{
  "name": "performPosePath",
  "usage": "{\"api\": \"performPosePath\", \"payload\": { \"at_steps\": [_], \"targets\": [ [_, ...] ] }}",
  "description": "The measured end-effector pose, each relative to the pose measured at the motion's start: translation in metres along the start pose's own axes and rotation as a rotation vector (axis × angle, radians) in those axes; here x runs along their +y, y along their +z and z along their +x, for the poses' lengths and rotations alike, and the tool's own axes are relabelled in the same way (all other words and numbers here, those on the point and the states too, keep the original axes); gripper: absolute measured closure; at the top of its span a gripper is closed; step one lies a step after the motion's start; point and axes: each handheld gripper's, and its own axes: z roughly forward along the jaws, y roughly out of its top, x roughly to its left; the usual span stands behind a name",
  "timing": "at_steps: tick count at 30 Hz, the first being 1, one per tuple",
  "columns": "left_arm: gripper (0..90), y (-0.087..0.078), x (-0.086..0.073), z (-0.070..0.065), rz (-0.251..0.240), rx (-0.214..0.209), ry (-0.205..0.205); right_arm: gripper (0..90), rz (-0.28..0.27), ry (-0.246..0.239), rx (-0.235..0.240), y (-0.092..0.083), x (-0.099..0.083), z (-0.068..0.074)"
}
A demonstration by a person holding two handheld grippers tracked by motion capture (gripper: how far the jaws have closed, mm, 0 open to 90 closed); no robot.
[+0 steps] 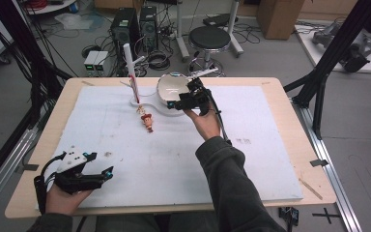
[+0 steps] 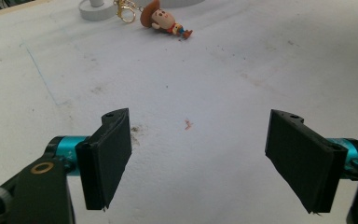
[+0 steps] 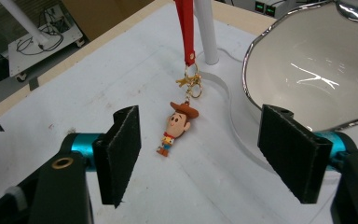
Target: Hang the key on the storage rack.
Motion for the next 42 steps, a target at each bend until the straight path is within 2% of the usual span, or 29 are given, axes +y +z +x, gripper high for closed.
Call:
{"api": "performPosePath", "payload": {
  "at_steps": [3,8,15,18,32,42],
  "targets": [
    [23.0,0.0,0.0,0.0,0.002,0.001,0.0,26.5,0.003,-0.006,-0.012,-0.003,-0.004,0.0],
    [23.0,-0.001,-0.001,0.0,0.006,0.0,-0.004,23.5,0.017,-0.031,-0.001,-0.004,-0.011,0.004],
    [23.0,-0.001,-0.001,0.0,0.007,0.0,-0.003,21.8,0.01,-0.03,0.013,-0.011,-0.019,0.005],
    [23.0,-0.001,-0.001,0.0,0.006,0.002,-0.003,21.0,0.005,-0.039,0.005,-0.015,-0.024,0.004],
    [23.0,0.002,0.0,0.001,0.012,0.0,-0.004,19.1,-0.019,-0.031,-0.011,-0.037,-0.044,-0.002],
    [22.9,0.002,0.0,0.001,0.014,0.003,-0.01,18.6,-0.029,-0.032,-0.021,-0.045,-0.056,-0.005]
  ]
}}
